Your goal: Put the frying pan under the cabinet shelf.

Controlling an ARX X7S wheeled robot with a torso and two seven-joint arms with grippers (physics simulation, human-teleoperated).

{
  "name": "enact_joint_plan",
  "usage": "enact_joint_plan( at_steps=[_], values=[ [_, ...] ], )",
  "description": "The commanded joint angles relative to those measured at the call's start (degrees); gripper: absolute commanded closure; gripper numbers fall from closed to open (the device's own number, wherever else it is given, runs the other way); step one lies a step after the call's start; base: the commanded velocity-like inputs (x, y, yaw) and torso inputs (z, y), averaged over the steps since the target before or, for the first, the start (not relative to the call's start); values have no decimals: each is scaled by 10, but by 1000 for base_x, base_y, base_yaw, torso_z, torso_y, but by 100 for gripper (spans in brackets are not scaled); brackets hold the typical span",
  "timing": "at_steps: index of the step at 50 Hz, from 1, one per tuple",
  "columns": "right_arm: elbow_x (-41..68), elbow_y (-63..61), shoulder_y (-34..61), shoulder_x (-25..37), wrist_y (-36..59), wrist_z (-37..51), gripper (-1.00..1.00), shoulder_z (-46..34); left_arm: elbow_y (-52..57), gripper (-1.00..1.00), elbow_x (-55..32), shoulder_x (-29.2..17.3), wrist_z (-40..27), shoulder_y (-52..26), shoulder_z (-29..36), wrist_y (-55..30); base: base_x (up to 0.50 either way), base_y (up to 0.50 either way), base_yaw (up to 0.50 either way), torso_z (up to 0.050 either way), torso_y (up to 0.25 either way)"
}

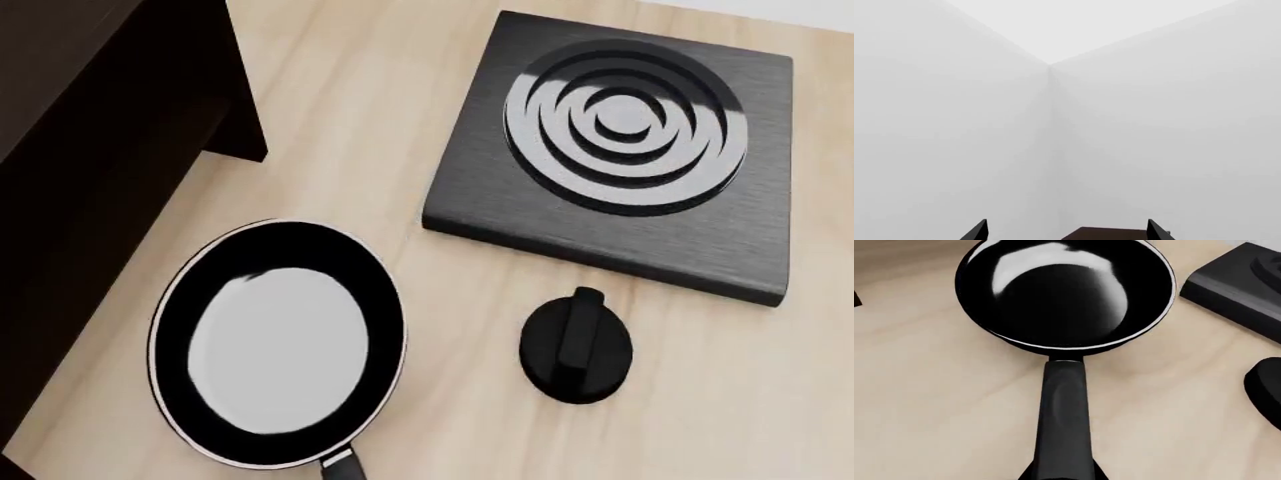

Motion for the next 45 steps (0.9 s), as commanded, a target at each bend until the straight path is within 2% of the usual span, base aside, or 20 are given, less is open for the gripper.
enact_joint_plan(
  at_steps=[1,10,20,25,34,39,45],
  values=[
    [2,-11,5,-2,-11,-33,100,-33,0,-100,-5,-4,0,-4,1,-1,0,0,0,0,0],
    [16,5,10,-7,-20,-38,100,-25,0,-100,-5,-4,0,-7,4,-1,0,1,1,0,0],
    [27,41,22,-18,-33,-54,100,-28,0,-100,7,4,1,59,-51,7,0,1,2,0,0],
    [35,72,37,-26,-47,-65,100,-23,0,-100,13,9,3,27,-16,1,0,2,3,0,0],
    [51,182,78,-58,-80,-99,100,-20,0,-100,11,38,32,-92,92,-26,1,3,3,0,0],
    [60,239,103,-76,-91,-113,100,-15,0,-100,13,46,38,-119,117,-32,7,7,6,0,0],
    [65,225,107,-74,-63,-116,100,-22,0,-100,12,31,21,-133,134,-30,10,12,12,0,-4]
  ],
)
